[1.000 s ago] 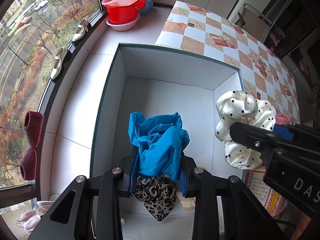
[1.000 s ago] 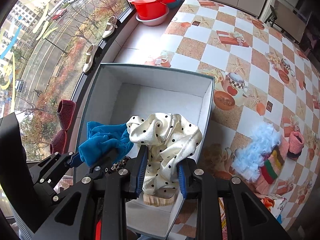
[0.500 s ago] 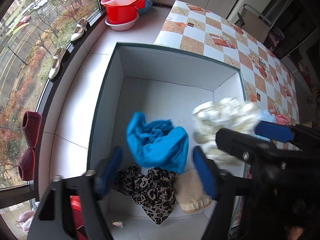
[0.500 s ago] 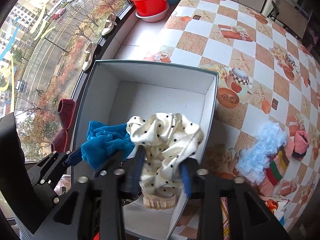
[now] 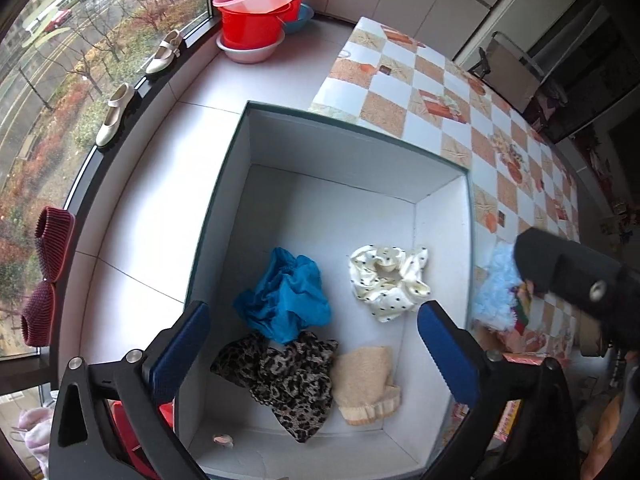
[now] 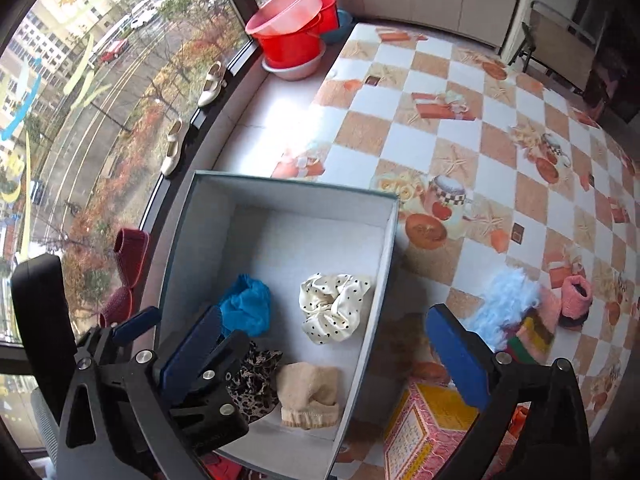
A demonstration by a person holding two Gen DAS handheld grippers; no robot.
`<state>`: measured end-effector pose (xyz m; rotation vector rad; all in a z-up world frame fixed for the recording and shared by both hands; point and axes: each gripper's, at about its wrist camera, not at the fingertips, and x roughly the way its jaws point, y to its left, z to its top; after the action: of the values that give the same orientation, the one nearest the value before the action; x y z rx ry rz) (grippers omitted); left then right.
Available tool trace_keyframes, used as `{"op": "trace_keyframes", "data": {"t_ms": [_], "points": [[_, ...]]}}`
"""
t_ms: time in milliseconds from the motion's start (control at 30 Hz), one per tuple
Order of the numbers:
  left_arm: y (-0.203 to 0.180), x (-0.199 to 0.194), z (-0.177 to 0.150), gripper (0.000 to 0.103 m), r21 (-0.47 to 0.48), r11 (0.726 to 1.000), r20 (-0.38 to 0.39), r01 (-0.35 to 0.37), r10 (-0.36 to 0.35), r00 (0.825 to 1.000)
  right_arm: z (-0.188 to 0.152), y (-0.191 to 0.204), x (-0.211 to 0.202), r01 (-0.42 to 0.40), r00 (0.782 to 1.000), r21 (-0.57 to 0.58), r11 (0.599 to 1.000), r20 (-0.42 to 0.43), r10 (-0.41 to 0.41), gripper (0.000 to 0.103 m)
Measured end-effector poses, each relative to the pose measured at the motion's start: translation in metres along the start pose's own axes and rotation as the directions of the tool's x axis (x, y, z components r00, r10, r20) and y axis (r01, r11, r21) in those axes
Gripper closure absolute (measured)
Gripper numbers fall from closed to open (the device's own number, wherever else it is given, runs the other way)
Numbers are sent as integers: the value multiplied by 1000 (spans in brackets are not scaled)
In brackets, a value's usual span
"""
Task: Organize soft objects
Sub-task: 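Open both tools to release the cloth and scrunchie in the box, then move both tools from the box over the pile of soft items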
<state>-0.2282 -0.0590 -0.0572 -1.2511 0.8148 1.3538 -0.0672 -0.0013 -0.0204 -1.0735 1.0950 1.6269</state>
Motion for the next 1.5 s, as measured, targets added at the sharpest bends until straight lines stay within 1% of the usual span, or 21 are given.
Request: {"op": "trace_keyframes", "data": {"t_ms": [167,333,467,600,733,867,967,1000,1067,1100,1133,1167,1200,1233,1300,1333,1367,1400,1433,1500], "points": [[-22,-15,-6,0,54,997,-3,51,-51,999,-6,-28,-41,-18,999,58,998,52,15,0],[-57,-22,-19,0,133,987,-32,95,-92,995,-30,-69,-82,-15,995,134,991,96,2,0],[-91,-30,-32,0,210,969,-52,128,-119,992,-59,-110,-108,1,993,216,976,118,-27,0],[-130,-39,-51,0,308,939,-64,153,-140,988,-92,-149,-127,19,988,305,952,138,-64,0],[-163,-49,-76,0,411,895,-68,174,-161,985,-131,-185,-140,52,984,386,921,140,-114,0],[-181,-59,-99,0,497,843,-77,204,-192,978,-176,-213,-145,84,976,455,886,142,-166,0],[-189,-60,-115,0,543,807,-112,232,-204,973,-211,-231,-135,110,977,491,864,104,-184,0],[-191,-60,-119,0,551,799,-122,239,-207,971,-224,-237,-127,119,979,505,855,81,-185,0],[-199,-60,-129,0,576,775,-151,259,-211,966,-245,-247,-111,142,983,523,840,25,-181,0],[-203,-60,-135,0,594,759,-164,268,-212,963,-255,-253,-102,158,984,534,831,-10,-181,0],[-210,-60,-143,0,621,734,-179,276,-211,961,-264,-258,-94,170,983,542,823,-36,-179,0],[-216,-59,-148,0,639,716,-188,280,-208,960,-272,-263,-89,179,983,547,818,-55,-178,0],[-223,-58,-155,0,660,693,-204,291,-207,957,-278,-267,-84,188,981,552,812,-72,-178,0],[-230,-57,-163,0,678,667,-229,308,-207,951,-282,-272,-80,198,980,557,807,-88,-179,0],[-243,-54,-178,0,701,627,-281,342,-198,939,-292,-284,-71,209,978,571,793,-116,-174,0],[-249,-53,-184,0,706,613,-300,355,-194,934,-293,-290,-68,210,978,577,789,-124,-169,0],[-255,-50,-192,0,714,597,-321,366,-185,929,-294,-296,-64,206,979,573,793,-129,-160,0],[-261,-47,-199,0,719,590,-330,366,-173,928,-294,-301,-59,199,980,550,811,-133,-151,0],[-266,-42,-206,0,720,593,-339,360,-153,928,-291,-303,-55,198,979,511,836,-139,-147,0],[-275,-29,-215,0,689,629,-372,361,-122,920,-286,-306,-47,192,979,389,901,-142,-147,0]]}}
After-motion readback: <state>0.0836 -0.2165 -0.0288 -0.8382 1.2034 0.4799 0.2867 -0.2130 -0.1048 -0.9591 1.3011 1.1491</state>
